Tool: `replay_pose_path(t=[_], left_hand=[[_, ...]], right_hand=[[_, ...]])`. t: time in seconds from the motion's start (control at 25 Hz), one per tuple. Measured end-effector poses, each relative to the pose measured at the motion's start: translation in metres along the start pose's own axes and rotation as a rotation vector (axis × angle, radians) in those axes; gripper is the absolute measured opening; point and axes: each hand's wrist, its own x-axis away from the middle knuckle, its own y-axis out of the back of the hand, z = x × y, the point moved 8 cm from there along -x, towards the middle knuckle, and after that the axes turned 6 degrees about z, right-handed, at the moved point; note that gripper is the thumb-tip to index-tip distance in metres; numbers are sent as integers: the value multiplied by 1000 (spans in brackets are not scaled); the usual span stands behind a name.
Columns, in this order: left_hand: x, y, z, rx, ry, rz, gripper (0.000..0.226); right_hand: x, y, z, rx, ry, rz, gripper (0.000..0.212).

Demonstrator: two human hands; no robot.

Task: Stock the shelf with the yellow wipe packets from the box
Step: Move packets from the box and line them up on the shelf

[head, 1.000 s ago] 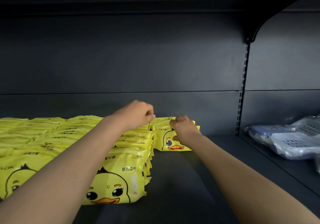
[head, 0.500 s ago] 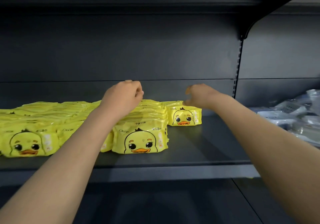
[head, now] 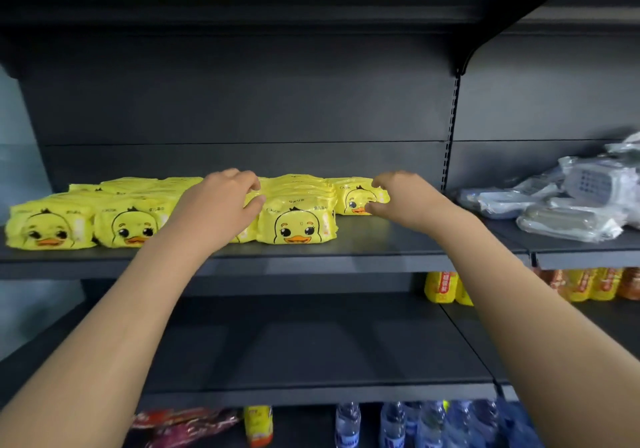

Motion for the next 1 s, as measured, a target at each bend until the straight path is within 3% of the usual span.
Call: replay_pose_path(t=[0.32,0.56,0.84,1.0], left_hand=[[152,16,-24,68,62,211,35],[245,4,-21,105,107,258,38],[307,-77,33,140,156,317,36],[327,-153,87,161,131,441,35]], right_hand=[[149,-21,32,-147,0,46,47],[215,-57,74,-156,44,108,51],[238,-168,122,-137,31,281,49],[227,-266,142,-150,-62,457,48]])
